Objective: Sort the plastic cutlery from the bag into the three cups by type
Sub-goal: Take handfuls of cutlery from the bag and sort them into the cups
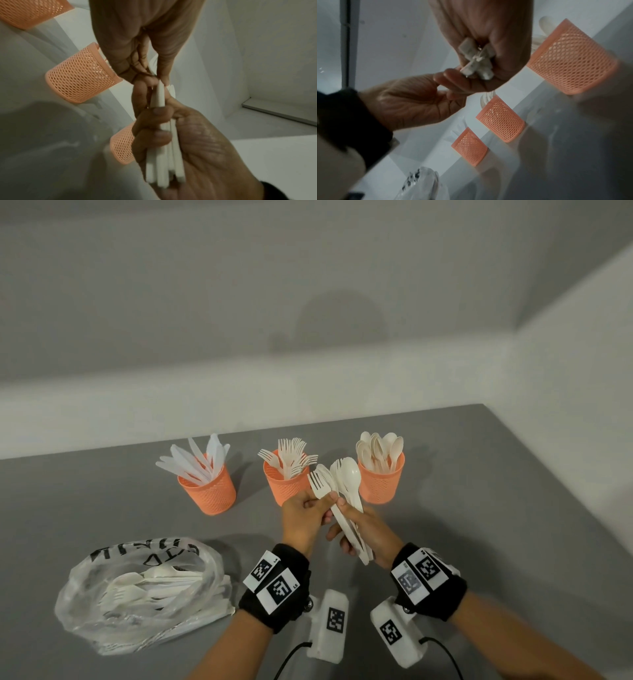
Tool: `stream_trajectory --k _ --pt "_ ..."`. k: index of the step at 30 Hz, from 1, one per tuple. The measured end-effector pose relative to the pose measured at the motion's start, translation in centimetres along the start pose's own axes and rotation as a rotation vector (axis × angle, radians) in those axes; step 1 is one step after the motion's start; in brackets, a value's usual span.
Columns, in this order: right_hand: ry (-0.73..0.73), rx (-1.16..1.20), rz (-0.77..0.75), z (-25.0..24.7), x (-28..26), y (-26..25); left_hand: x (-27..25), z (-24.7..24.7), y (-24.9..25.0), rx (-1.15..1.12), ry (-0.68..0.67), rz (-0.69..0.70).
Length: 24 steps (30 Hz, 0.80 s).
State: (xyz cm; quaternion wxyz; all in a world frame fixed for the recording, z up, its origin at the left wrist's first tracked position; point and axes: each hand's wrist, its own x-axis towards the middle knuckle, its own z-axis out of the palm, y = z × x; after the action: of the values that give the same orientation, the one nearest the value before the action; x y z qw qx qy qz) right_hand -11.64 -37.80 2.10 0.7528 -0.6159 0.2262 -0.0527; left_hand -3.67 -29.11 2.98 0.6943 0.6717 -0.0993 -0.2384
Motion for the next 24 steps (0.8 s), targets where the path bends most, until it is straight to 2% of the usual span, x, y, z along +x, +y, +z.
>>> stream_trajectory --k 3,8,16,21,24 --pt "0.017 0.026 0.087 -0.1 0.3 0.0 0.0 0.2 0.0 -0.013 0.006 0.04" --pt "0.041 0.055 0.093 0.2 0.3 0.2 -0.1 0.6 0.3 -0.043 0.043 0.156" --pt "-0.046 0.175 0.15 -0.1 0.4 -0.1 0.2 0.5 0.6 0.065 0.005 0.301" --pt "-0.115 0.19 0.185 -0.3 0.1 -0.3 0.7 -0.2 1.0 0.179 -0.011 0.297" --pt "-0.105 0.173 0.189 -0.1 0.0 -0.1 0.7 -0.3 1.1 0.184 -0.003 0.276"
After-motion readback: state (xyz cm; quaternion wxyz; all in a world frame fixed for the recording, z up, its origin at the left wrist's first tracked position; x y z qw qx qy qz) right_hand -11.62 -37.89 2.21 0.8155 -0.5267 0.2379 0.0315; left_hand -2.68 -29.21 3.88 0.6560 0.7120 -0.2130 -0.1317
